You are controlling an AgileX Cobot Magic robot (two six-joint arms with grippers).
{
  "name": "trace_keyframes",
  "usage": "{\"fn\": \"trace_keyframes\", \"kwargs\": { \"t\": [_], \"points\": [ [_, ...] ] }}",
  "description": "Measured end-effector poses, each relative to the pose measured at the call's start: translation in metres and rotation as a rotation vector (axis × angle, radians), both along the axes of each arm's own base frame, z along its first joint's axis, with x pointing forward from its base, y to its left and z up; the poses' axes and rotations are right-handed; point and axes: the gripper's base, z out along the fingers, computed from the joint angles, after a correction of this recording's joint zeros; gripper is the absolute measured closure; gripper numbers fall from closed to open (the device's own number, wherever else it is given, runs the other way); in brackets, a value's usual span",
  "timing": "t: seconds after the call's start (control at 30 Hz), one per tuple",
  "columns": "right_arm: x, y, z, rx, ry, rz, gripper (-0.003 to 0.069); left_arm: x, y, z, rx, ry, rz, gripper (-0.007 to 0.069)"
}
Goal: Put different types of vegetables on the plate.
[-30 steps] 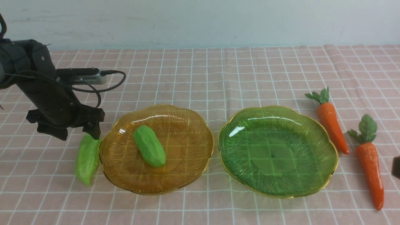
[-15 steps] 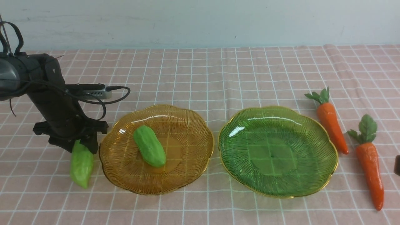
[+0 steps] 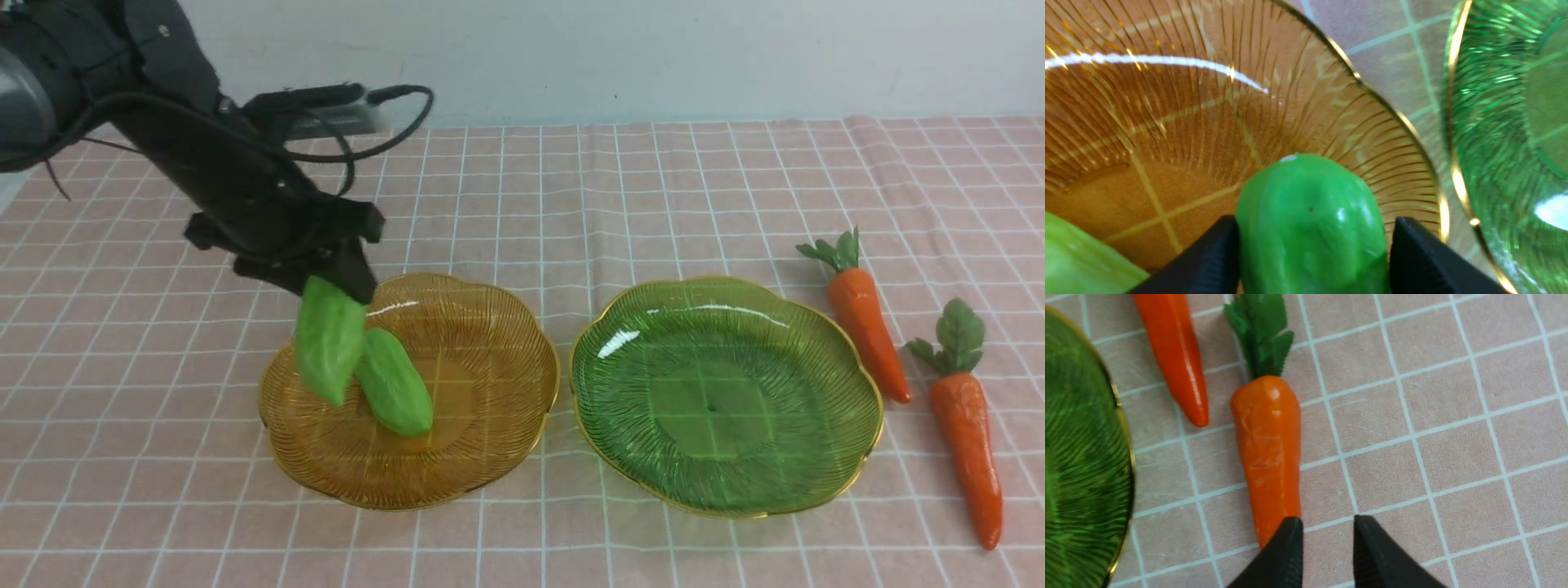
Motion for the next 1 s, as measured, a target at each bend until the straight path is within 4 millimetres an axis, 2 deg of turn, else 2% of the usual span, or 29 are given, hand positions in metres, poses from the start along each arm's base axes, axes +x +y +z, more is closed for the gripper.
{"fn": "trace_keyframes", "kwargs": {
  "t": [0.07,0.1,0.17,0.2,0.3,0.37,0.43,0.5,0.53,0.6,0.63,0.7,0.83,0.9,1.0],
  "points": [
    [0.006,-0.006,-0.012,0.016,0.031,-0.015,0.0459,0.001,0.0,-0.003,0.009,0.002,0.0,0.0168],
    [0.013,-0.009,-0.024,0.027,0.054,-0.018,0.0377,0.002,0.001,-0.005,0.018,0.0,-0.002,0.0125],
    [0.022,-0.009,-0.041,0.056,0.077,-0.025,0.0267,0.003,0.002,-0.004,0.033,-0.017,-0.008,0.0041],
    [0.029,-0.008,-0.052,0.08,0.085,-0.032,0.0196,0.004,0.002,-0.002,0.036,-0.026,-0.009,0.0025],
    [0.039,-0.007,-0.071,0.102,0.102,-0.019,0.0111,0.007,0.001,0.01,0.037,-0.029,-0.01,0.0027],
    [0.045,-0.006,-0.092,0.127,0.144,0.014,0.0083,0.008,-0.001,0.025,0.035,-0.017,-0.018,0.011],
    [0.047,-0.004,-0.102,0.143,0.165,0.033,0.0091,0.009,-0.001,0.042,0.038,-0.011,-0.039,0.0246],
    [0.05,-0.003,-0.113,0.164,0.188,0.045,0.0132,0.008,0.0,0.063,0.049,-0.028,-0.064,0.0426],
    [0.05,-0.002,-0.117,0.167,0.2,0.053,0.0193,0.006,0.001,0.073,0.058,-0.04,-0.078,0.0516],
    [0.051,-0.003,-0.116,0.156,0.204,0.067,0.0381,0.0,0.005,0.095,0.068,-0.081,-0.091,0.0598],
    [0.052,-0.004,-0.115,0.147,0.215,0.074,0.0396,-0.006,0.009,0.107,0.071,-0.104,-0.093,0.0615],
    [0.053,-0.006,-0.104,0.132,0.231,0.073,0.0378,-0.02,0.017,0.133,0.08,-0.159,-0.092,0.0627],
    [0.054,0.002,-0.046,0.144,0.123,0.072,0.0378,-0.051,0.033,0.166,0.1,-0.232,-0.076,0.0628],
    [0.056,0.027,-0.018,0.181,0.014,0.127,0.0378,-0.071,0.044,0.172,0.119,-0.235,-0.064,0.0628],
    [0.061,0.07,-0.006,0.213,-0.089,0.239,0.0378,-0.104,0.059,0.175,0.133,-0.232,-0.04,0.0628]
  ]
}}
